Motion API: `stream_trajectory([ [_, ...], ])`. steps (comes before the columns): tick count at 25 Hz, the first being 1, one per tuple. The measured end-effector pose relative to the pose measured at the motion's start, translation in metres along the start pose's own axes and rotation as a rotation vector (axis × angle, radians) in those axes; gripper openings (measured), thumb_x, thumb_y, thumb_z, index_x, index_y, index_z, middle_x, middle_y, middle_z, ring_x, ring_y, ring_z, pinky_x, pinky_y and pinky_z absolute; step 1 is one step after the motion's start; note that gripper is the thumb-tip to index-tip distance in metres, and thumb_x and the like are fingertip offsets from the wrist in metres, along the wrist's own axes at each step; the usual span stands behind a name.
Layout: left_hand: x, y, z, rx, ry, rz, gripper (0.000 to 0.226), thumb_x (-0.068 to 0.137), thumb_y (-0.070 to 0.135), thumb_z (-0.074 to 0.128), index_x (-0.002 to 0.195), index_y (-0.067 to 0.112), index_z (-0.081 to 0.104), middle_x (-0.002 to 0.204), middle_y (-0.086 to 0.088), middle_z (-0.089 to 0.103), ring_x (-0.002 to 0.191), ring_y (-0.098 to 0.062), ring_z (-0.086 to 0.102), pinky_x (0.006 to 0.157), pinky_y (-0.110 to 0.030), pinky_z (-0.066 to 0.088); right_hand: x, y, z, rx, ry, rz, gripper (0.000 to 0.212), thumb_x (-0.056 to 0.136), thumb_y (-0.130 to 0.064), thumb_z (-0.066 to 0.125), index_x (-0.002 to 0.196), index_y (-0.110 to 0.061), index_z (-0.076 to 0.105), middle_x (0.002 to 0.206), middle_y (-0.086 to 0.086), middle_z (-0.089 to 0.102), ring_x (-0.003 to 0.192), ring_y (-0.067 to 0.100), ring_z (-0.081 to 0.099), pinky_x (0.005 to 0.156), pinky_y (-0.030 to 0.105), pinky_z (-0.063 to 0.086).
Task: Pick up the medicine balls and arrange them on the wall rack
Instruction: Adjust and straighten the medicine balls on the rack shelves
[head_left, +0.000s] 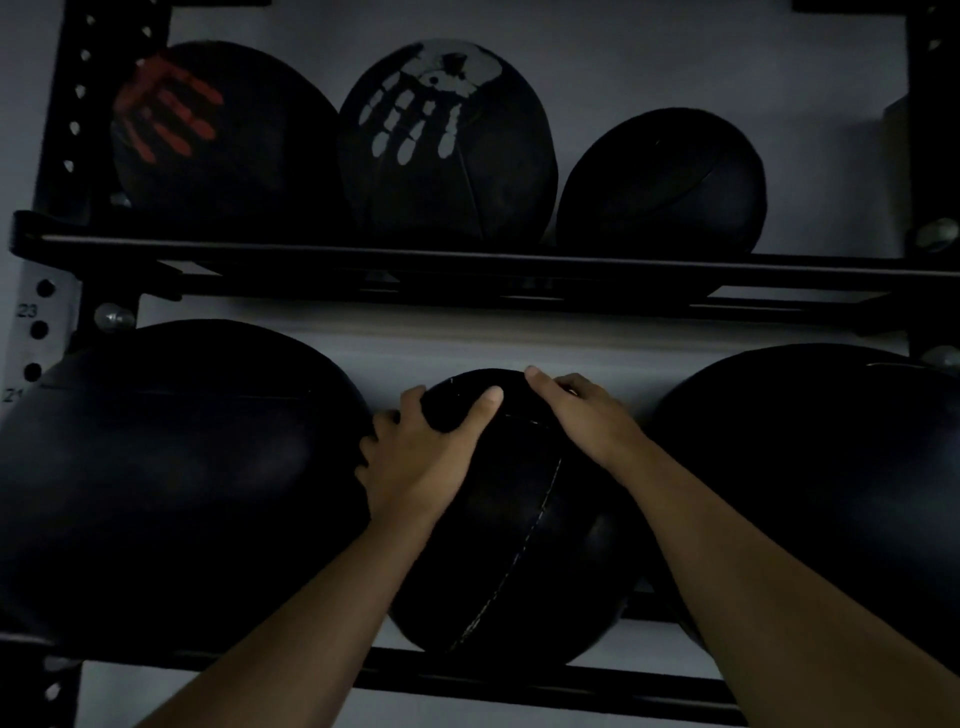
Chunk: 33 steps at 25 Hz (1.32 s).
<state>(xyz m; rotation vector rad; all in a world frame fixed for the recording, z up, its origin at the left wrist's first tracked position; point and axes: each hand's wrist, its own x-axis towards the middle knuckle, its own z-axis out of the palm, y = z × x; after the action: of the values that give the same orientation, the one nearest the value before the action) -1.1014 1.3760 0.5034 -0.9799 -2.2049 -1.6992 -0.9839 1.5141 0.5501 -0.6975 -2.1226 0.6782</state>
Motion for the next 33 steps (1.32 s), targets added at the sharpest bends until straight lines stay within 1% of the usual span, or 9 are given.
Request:
stream_trajectory([
  [5,0.002,-0.052,-0.004,-0.422,0.122,0.202,0.076,0.075,0.079,0.055,0.133,0.032,0.067,0.133,0.005,0.07,0.127,-0.014,0.065,0.116,-0.044,0.049,-0.027,0.006,0.016,-0.15,0.26,-0.197,0.081,0.078,-0.09,0.035,0.136,-0.038,0.059,0.132,0.001,0.057,0.131,0.027,0.047,0.112,0.048,0.039],
  [8,-0.011,-0.076,0.001,-0.444,0.162,0.353,0.054,0.086,0.063,0.056,0.132,0.035,0.063,0.131,0.011,0.071,0.123,0.002,0.063,0.11,-0.027,0.05,-0.063,0.023,0.033,-0.175,0.477,-0.413,0.075,0.084,-0.086,0.037,0.136,-0.037,0.061,0.123,-0.004,0.052,0.121,0.023,0.045,0.108,0.045,0.037],
  [13,0.002,-0.055,-0.008,-0.347,0.081,0.281,0.047,0.096,0.048,0.064,0.138,0.029,0.061,0.138,0.003,0.063,0.131,-0.017,0.059,0.112,-0.037,0.046,-0.036,0.017,0.015,-0.077,0.225,-0.287,0.063,0.084,-0.081,0.045,0.127,-0.035,0.053,0.133,-0.003,0.044,0.133,0.025,0.044,0.112,0.047,0.039],
  [16,-0.005,-0.031,-0.003,-0.273,0.07,0.124,0.078,0.081,0.081,0.051,0.148,0.041,0.049,0.155,0.0,0.051,0.145,-0.027,0.049,0.121,-0.05,0.039,-0.007,0.003,0.005,-0.022,0.093,-0.115,0.074,0.08,-0.088,0.046,0.136,-0.04,0.047,0.149,0.004,0.05,0.137,0.032,0.051,0.11,0.05,0.045],
  [19,-0.031,-0.022,0.023,-0.136,0.228,0.029,0.105,0.067,0.101,0.038,0.154,0.043,0.04,0.165,-0.006,0.043,0.153,-0.036,0.039,0.124,-0.064,0.03,-0.002,-0.005,0.003,-0.013,0.052,-0.029,0.094,0.076,-0.094,0.04,0.152,-0.04,0.046,0.159,0.005,0.049,0.145,0.034,0.046,0.117,0.055,0.04],
  [24,-0.029,-0.069,0.018,-0.428,0.298,0.253,0.076,0.086,0.071,0.048,0.143,0.022,0.059,0.134,-0.001,0.066,0.127,-0.022,0.061,0.112,-0.047,0.05,-0.052,0.018,0.033,-0.229,0.319,-0.201,0.086,0.076,-0.095,0.03,0.143,-0.045,0.051,0.144,0.002,0.051,0.14,0.032,0.039,0.115,0.058,0.03],
  [28,-0.024,-0.067,0.006,-0.415,0.17,0.276,0.05,0.091,0.049,0.052,0.136,0.027,0.057,0.132,0.002,0.065,0.129,-0.02,0.061,0.116,-0.046,0.047,-0.051,0.014,0.022,-0.251,0.275,-0.225,0.074,0.078,-0.09,0.036,0.132,-0.041,0.051,0.138,0.003,0.047,0.135,0.032,0.04,0.112,0.055,0.031],
  [30,-0.016,-0.044,0.0,-0.323,0.122,0.316,0.054,0.089,0.061,0.054,0.136,0.036,0.058,0.135,0.007,0.065,0.133,-0.017,0.059,0.118,-0.048,0.047,-0.034,0.006,0.013,-0.182,0.222,-0.182,0.065,0.084,-0.084,0.043,0.13,-0.038,0.049,0.14,0.005,0.047,0.137,0.034,0.042,0.11,0.053,0.035],
  [33,0.001,-0.011,-0.004,-0.182,0.004,0.217,0.08,0.087,0.082,0.052,0.155,0.041,0.045,0.16,0.001,0.052,0.147,-0.026,0.049,0.121,-0.054,0.043,-0.022,0.002,0.013,-0.112,0.137,-0.086,0.08,0.087,-0.085,0.038,0.154,-0.04,0.04,0.157,0.01,0.044,0.145,0.036,0.043,0.116,0.055,0.04],
])
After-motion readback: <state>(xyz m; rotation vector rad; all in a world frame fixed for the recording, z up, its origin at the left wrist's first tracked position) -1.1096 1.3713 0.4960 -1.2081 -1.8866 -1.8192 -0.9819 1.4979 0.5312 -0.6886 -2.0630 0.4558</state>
